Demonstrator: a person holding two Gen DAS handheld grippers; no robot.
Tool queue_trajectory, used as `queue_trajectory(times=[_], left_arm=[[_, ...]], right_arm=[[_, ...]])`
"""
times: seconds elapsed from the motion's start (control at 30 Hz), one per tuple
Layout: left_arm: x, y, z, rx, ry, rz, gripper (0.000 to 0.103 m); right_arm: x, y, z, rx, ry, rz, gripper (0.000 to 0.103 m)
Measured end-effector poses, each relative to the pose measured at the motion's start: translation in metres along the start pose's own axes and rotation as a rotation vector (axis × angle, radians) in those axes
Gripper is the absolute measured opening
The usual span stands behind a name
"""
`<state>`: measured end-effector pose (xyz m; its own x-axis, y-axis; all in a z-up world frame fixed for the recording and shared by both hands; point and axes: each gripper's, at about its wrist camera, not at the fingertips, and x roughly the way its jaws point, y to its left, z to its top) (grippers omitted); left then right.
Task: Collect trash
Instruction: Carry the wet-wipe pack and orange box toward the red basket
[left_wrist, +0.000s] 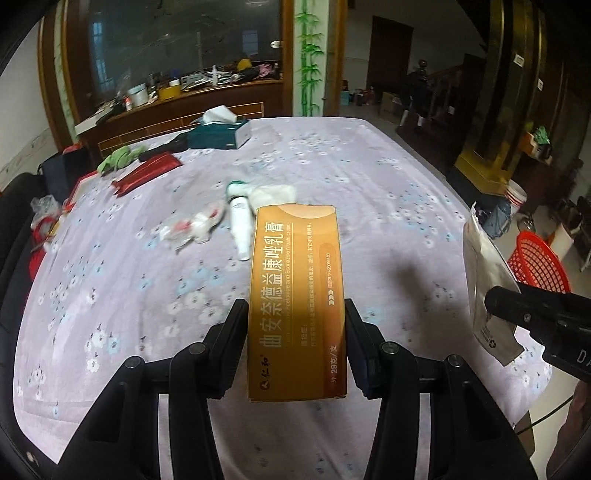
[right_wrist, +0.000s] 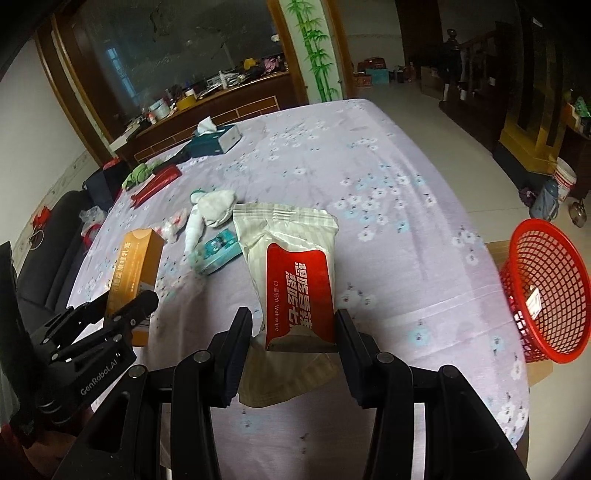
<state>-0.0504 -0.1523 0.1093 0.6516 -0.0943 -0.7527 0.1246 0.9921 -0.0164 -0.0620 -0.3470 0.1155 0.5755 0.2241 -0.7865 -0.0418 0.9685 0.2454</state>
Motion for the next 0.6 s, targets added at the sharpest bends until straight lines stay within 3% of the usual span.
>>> queue_trajectory(times=[0.6], left_arm=[[0.002, -0.045, 0.017, 0.061, -0.018, -0.003, 0.048]], right_arm=[[-0.011, -0.038, 0.011, 0.026, -0.023, 0.006, 0.049]])
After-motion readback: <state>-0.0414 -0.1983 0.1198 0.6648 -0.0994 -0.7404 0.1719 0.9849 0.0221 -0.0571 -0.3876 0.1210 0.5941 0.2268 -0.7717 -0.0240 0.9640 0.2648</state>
